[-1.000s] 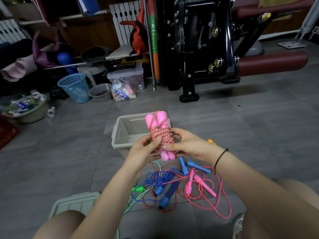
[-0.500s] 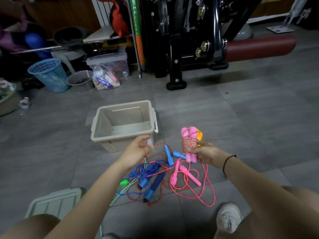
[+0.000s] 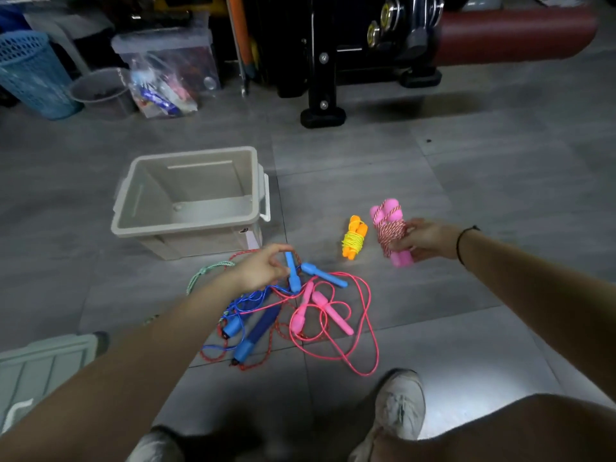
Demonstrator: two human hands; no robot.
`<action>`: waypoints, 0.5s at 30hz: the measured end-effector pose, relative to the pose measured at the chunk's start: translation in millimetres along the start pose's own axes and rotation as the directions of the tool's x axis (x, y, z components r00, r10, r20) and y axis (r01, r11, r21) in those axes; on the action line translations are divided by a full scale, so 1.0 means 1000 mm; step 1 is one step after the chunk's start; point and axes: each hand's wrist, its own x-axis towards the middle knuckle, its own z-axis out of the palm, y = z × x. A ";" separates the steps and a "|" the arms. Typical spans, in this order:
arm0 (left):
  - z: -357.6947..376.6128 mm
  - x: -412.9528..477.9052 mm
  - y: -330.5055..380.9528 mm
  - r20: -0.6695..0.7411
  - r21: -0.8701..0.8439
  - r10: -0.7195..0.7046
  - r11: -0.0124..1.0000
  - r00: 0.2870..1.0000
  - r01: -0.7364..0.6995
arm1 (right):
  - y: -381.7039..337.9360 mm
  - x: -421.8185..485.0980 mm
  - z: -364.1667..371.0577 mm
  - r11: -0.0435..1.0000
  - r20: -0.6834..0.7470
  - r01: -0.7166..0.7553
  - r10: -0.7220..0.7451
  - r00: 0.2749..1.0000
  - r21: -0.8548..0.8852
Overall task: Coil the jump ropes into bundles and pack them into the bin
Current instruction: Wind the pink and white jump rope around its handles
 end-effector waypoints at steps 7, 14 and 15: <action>0.037 0.041 -0.041 0.043 -0.102 -0.094 0.990 0.995 0.098 | 0.042 0.054 -0.007 0.996 -0.035 -0.011 0.014 0.999 0.084; 0.056 0.088 -0.105 0.029 -0.075 -0.220 0.972 0.975 0.221 | 0.094 0.117 0.020 0.962 -0.074 -0.075 0.098 0.992 0.264; 0.057 0.094 -0.111 0.017 -0.080 -0.231 0.969 0.973 0.232 | 0.097 0.125 0.022 0.960 -0.090 -0.068 0.095 0.991 0.272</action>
